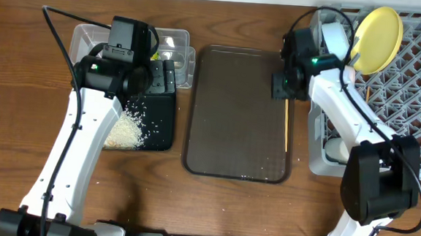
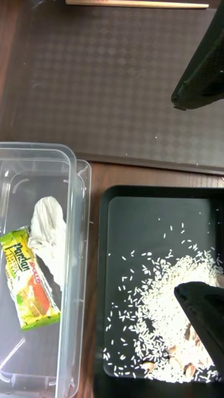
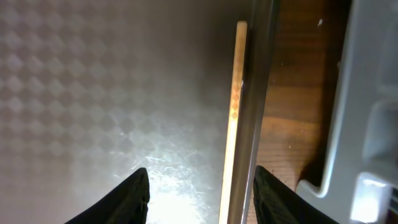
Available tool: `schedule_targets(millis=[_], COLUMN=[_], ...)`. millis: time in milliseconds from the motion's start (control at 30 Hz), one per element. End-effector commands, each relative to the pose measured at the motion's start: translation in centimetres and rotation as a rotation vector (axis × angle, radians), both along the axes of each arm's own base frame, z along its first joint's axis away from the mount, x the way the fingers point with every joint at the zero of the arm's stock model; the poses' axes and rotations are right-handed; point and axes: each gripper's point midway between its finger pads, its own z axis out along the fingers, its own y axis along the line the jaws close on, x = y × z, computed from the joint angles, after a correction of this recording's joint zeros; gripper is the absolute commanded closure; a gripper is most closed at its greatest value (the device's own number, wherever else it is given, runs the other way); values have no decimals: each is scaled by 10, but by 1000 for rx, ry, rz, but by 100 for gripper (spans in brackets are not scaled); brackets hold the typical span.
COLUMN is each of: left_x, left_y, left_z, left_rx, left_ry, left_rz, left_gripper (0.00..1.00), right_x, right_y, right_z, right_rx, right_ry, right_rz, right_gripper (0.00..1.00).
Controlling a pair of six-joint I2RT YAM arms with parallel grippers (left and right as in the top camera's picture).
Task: Sort waste into correct bins and load items into the dishwasher rack
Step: 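Return the right gripper to the tray and grasp the second chopstick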
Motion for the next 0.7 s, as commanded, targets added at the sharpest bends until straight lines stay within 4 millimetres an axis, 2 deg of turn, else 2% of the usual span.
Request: schedule_targets(millis=[0, 167, 433, 667], left_x=[-1, -1, -1, -1], left_y=[3, 3, 3, 3], left_z=[-4, -4, -4, -4], left_rx=[11, 12, 12, 12], left_ry=[12, 13, 13, 12], left_rz=[11, 11, 11, 11], left_gripper=[10, 10, 9, 9], right_x=[0, 0, 0, -1], right_y=[-5, -9, -9, -10], right_z=[-3, -13, -49, -62], right_rx=[-12, -23, -45, -53], right_ry=[-13, -9, 55, 77], right_rz=[-38, -84, -86, -87], right_gripper=[49, 50, 50, 51])
